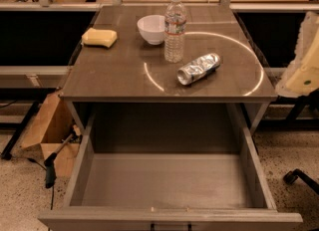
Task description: Place redbull can into top drawer
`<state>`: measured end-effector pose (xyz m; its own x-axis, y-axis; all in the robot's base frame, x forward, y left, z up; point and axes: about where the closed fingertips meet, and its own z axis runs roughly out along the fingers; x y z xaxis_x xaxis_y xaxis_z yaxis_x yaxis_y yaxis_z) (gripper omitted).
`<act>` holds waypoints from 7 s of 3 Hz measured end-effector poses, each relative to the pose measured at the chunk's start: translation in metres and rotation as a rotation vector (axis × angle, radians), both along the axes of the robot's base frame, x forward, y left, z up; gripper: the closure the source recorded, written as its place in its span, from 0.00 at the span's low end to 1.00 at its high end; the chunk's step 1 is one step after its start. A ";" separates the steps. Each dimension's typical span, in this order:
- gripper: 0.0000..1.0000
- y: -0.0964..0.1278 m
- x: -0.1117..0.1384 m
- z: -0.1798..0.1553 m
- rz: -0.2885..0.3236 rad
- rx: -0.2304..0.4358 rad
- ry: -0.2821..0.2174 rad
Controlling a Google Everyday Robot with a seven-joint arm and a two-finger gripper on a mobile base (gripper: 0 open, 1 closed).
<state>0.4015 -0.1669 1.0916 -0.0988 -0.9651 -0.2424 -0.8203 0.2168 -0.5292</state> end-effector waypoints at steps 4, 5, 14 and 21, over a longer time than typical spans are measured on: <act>0.36 0.000 0.000 0.000 0.000 0.000 0.000; 0.23 0.000 0.000 0.000 0.000 0.000 0.000; 0.00 0.023 0.061 0.008 0.169 -0.245 -0.107; 0.00 0.003 0.216 -0.075 0.392 -0.104 0.071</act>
Offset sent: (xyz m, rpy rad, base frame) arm 0.0000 0.0000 0.0000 0.0000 0.0000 0.0000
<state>0.6172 -0.1643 1.0162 0.2686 -0.9519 -0.1474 -0.8655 -0.1714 -0.4707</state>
